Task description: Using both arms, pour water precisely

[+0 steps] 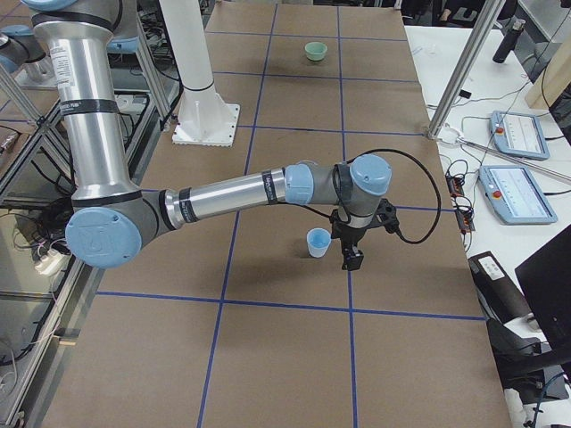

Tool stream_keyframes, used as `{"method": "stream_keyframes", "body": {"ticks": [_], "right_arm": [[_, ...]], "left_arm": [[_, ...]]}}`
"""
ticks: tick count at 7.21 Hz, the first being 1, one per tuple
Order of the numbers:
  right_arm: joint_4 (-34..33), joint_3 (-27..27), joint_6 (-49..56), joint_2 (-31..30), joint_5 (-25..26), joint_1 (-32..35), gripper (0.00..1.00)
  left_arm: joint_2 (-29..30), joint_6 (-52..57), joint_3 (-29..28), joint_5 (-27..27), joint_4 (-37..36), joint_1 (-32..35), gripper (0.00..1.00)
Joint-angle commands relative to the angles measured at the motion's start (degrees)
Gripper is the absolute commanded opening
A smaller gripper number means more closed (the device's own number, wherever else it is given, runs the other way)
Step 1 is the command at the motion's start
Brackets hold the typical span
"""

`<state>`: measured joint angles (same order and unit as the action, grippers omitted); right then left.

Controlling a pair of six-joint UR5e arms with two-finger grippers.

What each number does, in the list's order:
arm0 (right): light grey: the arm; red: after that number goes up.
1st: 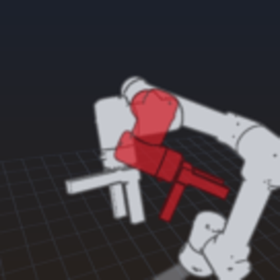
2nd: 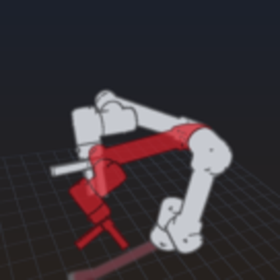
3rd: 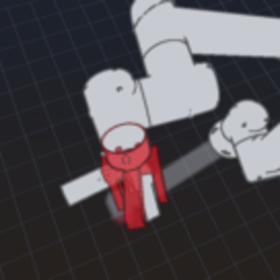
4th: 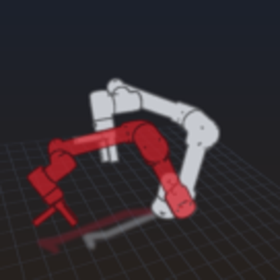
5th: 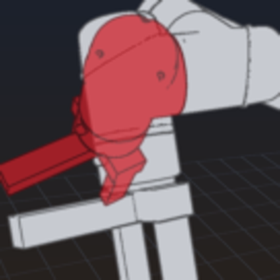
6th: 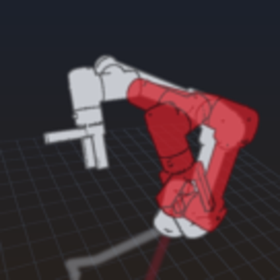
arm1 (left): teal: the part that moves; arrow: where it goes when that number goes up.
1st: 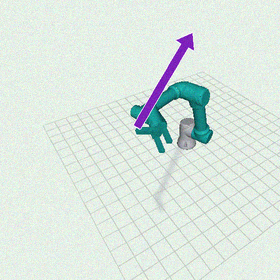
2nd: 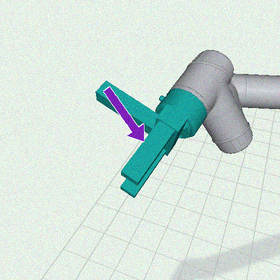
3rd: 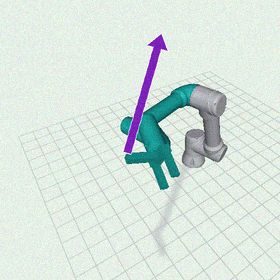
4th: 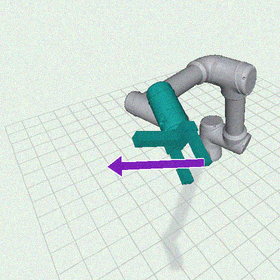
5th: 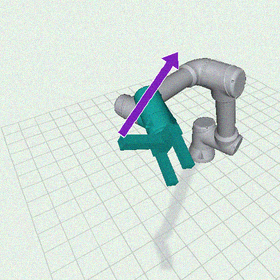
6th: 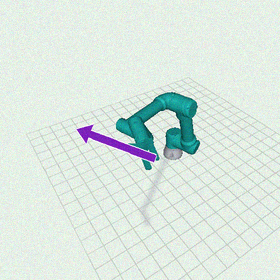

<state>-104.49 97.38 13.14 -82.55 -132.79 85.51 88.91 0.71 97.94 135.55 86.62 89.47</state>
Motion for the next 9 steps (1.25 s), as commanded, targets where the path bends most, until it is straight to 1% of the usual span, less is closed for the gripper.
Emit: {"method": "stream_keyframes", "body": {"ticks": [1, 4, 9], "right_arm": [[0.0, 0.0, 0.0, -0.6, 0.6, 0.0, 0.99], [0.4, 0.2, -0.3, -2.1, 0.2, -0.1, 0.99], [0.5, 0.4, -0.6, -2.0, 0.4, -0.1, 0.99]], "left_arm": [[-0.4, 0.0, 0.1, 0.1, 0.3, 0.0, 1.0], [-0.4, -0.1, 1.7, 0.1, 0.2, -0.1, 1.0], [-0.4, -0.2, 3.5, 0.1, 0.4, -0.3, 1.0]]}}
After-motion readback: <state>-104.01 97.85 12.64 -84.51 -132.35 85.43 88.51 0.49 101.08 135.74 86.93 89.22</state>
